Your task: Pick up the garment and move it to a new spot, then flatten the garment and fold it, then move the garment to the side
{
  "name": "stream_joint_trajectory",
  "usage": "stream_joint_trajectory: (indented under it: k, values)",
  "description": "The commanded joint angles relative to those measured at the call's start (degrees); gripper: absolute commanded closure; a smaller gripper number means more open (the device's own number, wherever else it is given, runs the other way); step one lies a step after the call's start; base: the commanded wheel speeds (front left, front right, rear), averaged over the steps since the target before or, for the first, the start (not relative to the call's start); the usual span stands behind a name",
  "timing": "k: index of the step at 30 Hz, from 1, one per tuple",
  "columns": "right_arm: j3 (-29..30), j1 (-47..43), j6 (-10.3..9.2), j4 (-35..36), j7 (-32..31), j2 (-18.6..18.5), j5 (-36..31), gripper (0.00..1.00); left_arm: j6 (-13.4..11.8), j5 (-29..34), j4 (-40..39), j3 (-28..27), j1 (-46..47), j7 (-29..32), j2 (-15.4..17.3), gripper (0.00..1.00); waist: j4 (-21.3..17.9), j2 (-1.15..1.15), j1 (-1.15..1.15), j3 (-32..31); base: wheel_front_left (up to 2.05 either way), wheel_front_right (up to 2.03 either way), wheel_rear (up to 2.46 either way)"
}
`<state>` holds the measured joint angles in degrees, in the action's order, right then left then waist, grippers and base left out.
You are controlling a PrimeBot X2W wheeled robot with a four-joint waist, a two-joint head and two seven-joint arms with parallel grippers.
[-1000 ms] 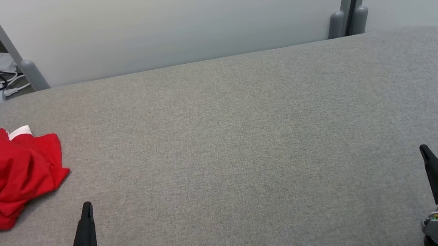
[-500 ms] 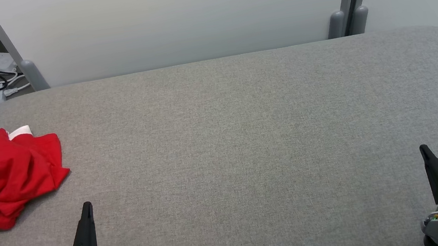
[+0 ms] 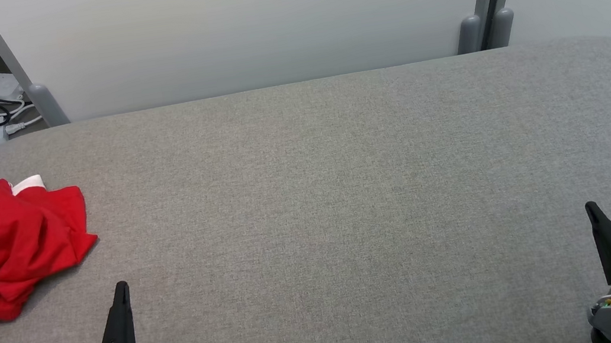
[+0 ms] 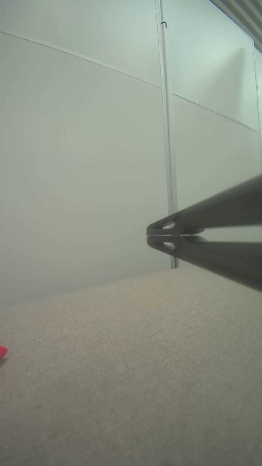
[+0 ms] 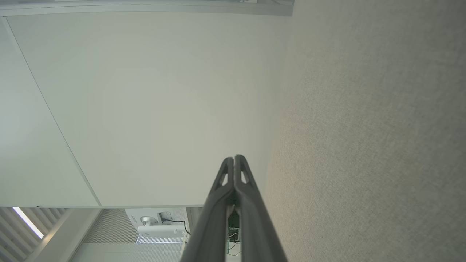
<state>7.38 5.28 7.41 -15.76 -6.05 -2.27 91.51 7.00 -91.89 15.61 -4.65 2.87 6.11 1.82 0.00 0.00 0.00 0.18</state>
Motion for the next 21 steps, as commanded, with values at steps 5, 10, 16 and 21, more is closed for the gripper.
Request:
stream_joint_trajectory:
  k: [5, 10, 16, 21]
  values:
    - [-0.9, 0.9, 0.08, 1.7, -0.4, -0.6, 0.7, 1.00, 0.5, -0.3, -1.6, -1.8, 3.3, 0.4, 1.1, 1.00, 0.0, 0.00, 0.00, 0.0, 0.00, 0.00, 0.00]
    - [-0.9, 0.9, 0.08, 1.7, -0.4, -0.6, 0.7, 1.00, 0.5, -0.3, -1.6, -1.8, 3.3, 0.4, 1.1, 1.00, 0.0, 0.00, 0.00, 0.0, 0.00, 0.00, 0.00]
    - [-0.2, -0.2, 0.00, -0.8, 0.0, 0.2, 0.0, 0.00, 0.0, 0.0, 0.9, 0.0, -0.5, -0.1, -0.4, 0.00, 0.0, 0.00, 0.00, 0.0, 0.00, 0.00, 0.00]
    - [-0.6, -1.2, 0.00, -2.6, 0.1, 0.9, -0.2, 0.00, 0.0, 0.1, 3.0, 0.2, -1.9, -0.2, -1.1, 0.00, 0.0, 0.00, 0.00, 0.1, 0.00, 0.00, 0.00]
